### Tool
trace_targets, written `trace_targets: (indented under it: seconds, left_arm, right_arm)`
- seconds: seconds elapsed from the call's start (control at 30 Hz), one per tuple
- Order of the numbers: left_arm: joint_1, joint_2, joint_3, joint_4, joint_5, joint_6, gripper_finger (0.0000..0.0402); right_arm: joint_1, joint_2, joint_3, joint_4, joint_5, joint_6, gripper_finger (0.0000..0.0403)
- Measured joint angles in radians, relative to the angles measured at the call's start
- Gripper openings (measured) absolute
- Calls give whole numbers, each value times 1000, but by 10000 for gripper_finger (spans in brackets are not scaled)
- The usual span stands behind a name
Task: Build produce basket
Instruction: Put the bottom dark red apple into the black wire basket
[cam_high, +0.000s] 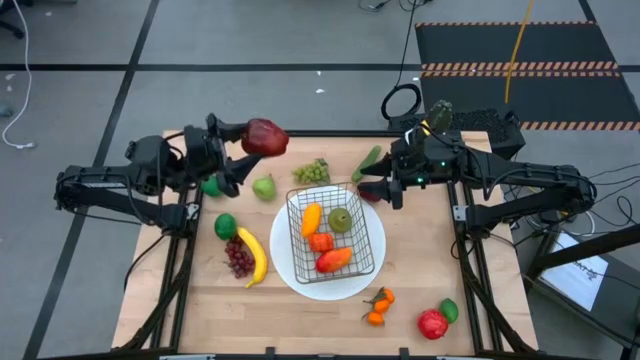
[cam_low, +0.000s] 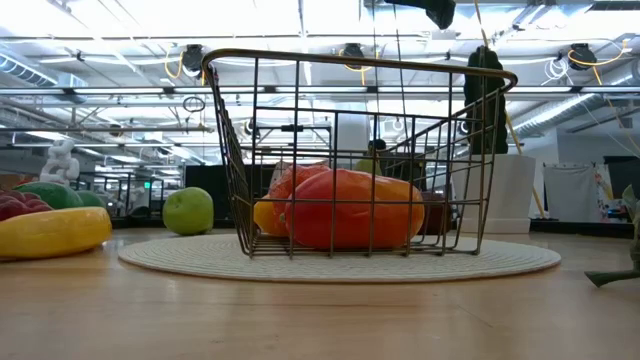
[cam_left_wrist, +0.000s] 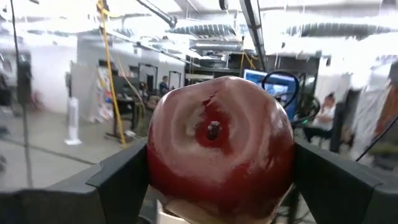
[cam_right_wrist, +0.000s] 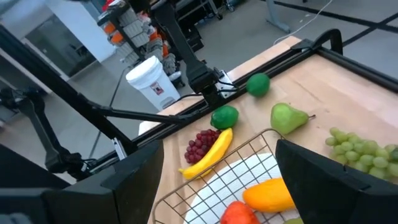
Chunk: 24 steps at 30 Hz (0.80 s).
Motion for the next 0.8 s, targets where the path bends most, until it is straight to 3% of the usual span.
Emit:
trace_targets:
  seconds: [0.47,0.67,0.8]
  left_arm:
    - [-23,57,0,-35,0,-700,351]
    - [-48,90,0,-35,8,-918,351]
    - [-64,107,0,-35,10,-974,351]
  right_arm:
    - [0,-4,0,-30,-57,-85,302]
    - [0,-4,0,-48,-57,-102,302]
    - [0,-4,0,-48,-57,-121,302]
